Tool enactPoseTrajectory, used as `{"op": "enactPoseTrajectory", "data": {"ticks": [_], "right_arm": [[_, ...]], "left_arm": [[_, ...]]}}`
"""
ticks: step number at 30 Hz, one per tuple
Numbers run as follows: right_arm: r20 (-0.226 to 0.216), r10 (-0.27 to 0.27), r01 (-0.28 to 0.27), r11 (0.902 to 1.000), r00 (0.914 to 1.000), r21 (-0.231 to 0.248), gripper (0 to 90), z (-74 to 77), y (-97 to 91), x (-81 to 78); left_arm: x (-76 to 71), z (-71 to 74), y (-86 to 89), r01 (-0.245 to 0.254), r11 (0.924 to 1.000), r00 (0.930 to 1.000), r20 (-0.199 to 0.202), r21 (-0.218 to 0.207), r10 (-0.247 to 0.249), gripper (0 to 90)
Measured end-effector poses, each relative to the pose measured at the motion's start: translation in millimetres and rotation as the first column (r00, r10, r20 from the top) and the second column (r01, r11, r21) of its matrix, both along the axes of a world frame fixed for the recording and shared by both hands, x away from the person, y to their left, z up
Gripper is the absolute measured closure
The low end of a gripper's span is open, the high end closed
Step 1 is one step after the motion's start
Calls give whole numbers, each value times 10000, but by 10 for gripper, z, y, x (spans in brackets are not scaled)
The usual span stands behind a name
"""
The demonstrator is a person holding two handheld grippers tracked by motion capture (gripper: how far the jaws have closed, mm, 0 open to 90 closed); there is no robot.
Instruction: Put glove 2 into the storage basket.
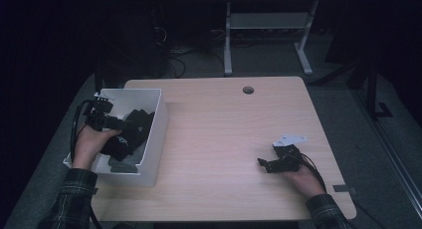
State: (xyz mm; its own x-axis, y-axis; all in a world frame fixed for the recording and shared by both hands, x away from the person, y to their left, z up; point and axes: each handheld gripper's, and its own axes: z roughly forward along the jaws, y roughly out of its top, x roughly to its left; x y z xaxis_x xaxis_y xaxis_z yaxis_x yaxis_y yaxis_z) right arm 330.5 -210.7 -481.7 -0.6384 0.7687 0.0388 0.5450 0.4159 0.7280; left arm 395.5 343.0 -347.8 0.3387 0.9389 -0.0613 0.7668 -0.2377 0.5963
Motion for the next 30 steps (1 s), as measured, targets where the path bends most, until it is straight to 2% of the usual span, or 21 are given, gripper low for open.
{"op": "enactPoseTrajectory", "data": {"ticks": [4, 8, 15, 21, 25, 30], "right_arm": [[5, 7, -7, 10000, 10000, -3, 169, 0, -1, 1], [8, 5, -5, 10000, 10000, -4, 169, 0, 0, 1], [-5, 14, -14, 10000, 10000, -4, 169, 0, -1, -4], [4, 15, -15, 10000, 10000, 1, 168, 0, -1, -3], [6, 15, -15, 10000, 10000, 3, 168, 0, 0, -3], [-18, -7, 7, 10000, 10000, 11, 166, 0, 6, -2]], "left_arm": [[-26, 141, -48, 245, 9997, 9990, 379, -26, -244, 259], [-43, 240, -165, 648, 9972, 9958, 670, -361, -623, 259], [-71, 363, -473, 1424, 9880, 9844, 1128, -600, -1350, 247], [-129, 417, -827, 2250, 9708, 9660, 1494, -835, -2111, 241], [-174, 405, -1057, 2755, 9561, 9525, 1627, -999, -2575, 241], [-258, 369, -1388, 3371, 9333, 9324, 1811, -1242, -3127, 241]]}}
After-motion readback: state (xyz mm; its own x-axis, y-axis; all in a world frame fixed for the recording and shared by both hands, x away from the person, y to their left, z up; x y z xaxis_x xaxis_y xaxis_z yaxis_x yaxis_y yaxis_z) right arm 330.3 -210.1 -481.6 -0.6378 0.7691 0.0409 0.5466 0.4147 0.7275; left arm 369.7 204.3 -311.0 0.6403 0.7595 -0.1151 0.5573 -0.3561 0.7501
